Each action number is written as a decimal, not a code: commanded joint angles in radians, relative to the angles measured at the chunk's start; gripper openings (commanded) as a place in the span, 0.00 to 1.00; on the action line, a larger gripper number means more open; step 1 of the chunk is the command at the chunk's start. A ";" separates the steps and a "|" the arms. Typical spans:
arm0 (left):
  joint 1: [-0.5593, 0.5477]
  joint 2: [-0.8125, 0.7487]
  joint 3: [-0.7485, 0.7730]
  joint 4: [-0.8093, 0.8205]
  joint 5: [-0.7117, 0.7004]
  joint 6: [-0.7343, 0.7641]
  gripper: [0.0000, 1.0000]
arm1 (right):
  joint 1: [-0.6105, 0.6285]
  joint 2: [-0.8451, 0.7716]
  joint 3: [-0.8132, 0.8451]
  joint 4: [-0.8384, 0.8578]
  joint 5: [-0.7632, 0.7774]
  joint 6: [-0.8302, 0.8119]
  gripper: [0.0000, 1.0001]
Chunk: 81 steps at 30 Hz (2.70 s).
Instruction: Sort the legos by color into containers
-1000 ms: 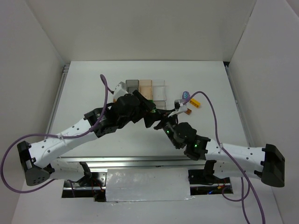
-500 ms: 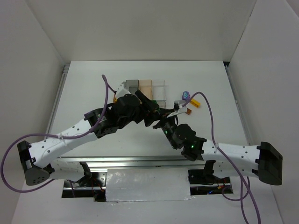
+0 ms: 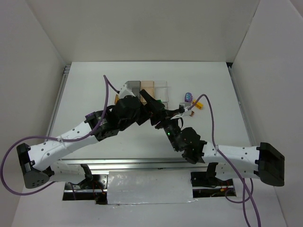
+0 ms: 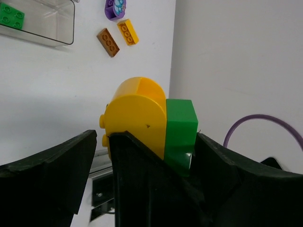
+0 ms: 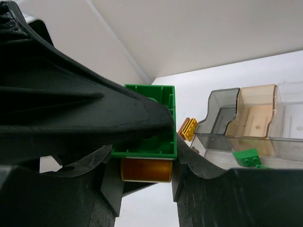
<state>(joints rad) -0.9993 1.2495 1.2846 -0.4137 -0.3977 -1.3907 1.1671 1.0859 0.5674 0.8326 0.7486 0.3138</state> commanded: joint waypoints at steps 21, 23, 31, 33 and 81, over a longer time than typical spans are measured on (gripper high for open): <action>0.079 -0.312 -0.129 0.352 0.461 0.826 1.00 | -0.392 -0.374 0.055 -0.474 -1.040 0.380 0.00; 0.082 -0.320 -0.140 0.377 0.512 0.837 1.00 | -0.406 -0.376 0.058 -0.429 -1.129 0.409 0.00; 0.093 -0.251 -0.091 0.302 0.658 0.858 0.95 | -0.417 -0.385 0.078 -0.333 -1.299 0.441 0.00; 0.094 -0.254 -0.100 0.311 0.700 0.868 0.94 | -0.419 -0.383 0.084 -0.314 -1.333 0.444 0.00; 0.151 -0.252 -0.142 0.386 0.991 0.921 0.00 | -0.449 -0.474 0.153 -0.542 -1.425 0.247 0.87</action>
<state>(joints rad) -0.8589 1.0153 1.1061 0.0063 0.5781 -0.5468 0.7315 0.6579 0.6521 0.3882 -0.6624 0.6445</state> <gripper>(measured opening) 0.481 0.838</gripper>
